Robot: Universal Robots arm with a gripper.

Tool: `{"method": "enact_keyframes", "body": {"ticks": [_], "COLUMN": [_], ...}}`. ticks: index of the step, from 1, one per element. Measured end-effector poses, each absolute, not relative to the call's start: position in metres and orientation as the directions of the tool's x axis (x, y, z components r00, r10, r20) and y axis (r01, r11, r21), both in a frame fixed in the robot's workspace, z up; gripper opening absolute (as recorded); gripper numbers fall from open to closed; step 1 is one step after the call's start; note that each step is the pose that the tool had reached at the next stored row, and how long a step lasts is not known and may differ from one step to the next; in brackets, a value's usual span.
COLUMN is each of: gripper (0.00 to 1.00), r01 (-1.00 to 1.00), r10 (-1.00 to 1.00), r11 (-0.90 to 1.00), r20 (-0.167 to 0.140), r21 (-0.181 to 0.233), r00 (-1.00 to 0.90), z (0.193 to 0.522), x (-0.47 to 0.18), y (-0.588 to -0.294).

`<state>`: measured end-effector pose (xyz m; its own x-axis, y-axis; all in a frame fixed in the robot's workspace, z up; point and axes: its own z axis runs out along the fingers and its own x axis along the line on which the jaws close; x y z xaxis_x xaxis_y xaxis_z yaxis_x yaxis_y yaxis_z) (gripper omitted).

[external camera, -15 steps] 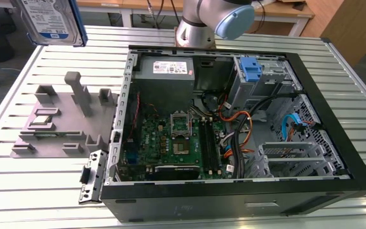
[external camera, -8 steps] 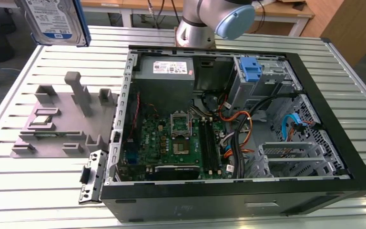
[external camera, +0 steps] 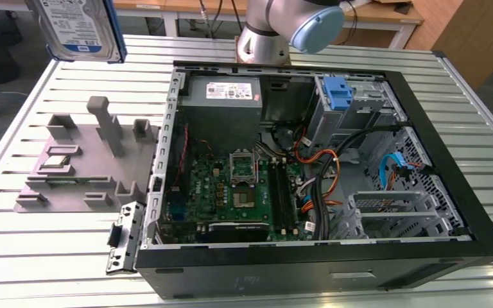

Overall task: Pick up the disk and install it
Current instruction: 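Pick up the disk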

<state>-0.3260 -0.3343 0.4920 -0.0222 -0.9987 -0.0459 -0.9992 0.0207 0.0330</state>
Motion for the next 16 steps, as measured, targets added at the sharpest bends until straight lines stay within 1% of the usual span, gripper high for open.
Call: {"method": "enact_keyframes", "body": {"ticks": [16], "gripper": [0.35], "r01": [-0.999], "r10": [-0.999], "r11": [0.021], "r20": [-0.046], "r21": [0.033], "r00": [-0.022], "z": [0.492], "x": [-0.308], "y": [-0.334]}}
